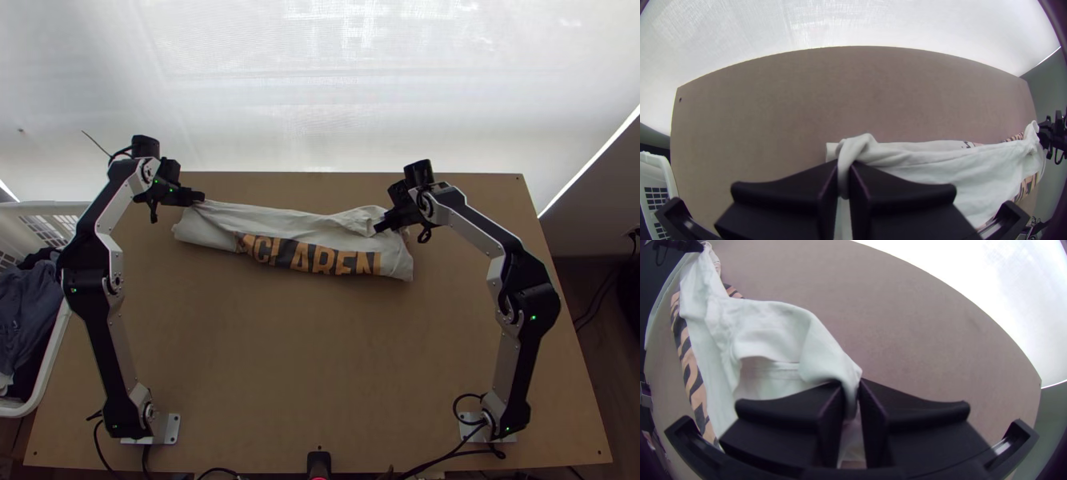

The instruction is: Fold the t-shirt

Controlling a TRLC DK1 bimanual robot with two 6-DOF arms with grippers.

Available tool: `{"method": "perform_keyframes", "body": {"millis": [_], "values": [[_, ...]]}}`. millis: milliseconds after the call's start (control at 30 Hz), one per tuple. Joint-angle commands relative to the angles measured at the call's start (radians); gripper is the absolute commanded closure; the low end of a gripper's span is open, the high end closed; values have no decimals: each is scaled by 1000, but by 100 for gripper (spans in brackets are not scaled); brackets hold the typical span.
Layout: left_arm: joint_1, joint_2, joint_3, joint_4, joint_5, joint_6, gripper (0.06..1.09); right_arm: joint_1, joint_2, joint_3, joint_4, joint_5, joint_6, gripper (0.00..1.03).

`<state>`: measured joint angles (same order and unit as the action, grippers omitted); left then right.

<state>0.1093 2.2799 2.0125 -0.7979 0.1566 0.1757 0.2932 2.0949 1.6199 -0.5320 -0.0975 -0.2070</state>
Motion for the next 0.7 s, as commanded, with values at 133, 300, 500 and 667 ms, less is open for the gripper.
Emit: {"method": "perform_keyframes", "body": {"millis": [133, 300, 500, 667], "values": [[9, -13, 17, -50, 0, -7, 10, 1, -30, -5, -2, -1, 55, 14], [47, -40, 19, -138, 3, -2, 10, 9, -105, -29, -8, -7, 77, 4], [82, -53, 31, -279, 83, -5, 10, 38, -237, -57, -29, -13, 75, 4], [79, -51, 17, -313, 110, -7, 10, 63, -292, -43, -68, -22, 73, 4]]}}
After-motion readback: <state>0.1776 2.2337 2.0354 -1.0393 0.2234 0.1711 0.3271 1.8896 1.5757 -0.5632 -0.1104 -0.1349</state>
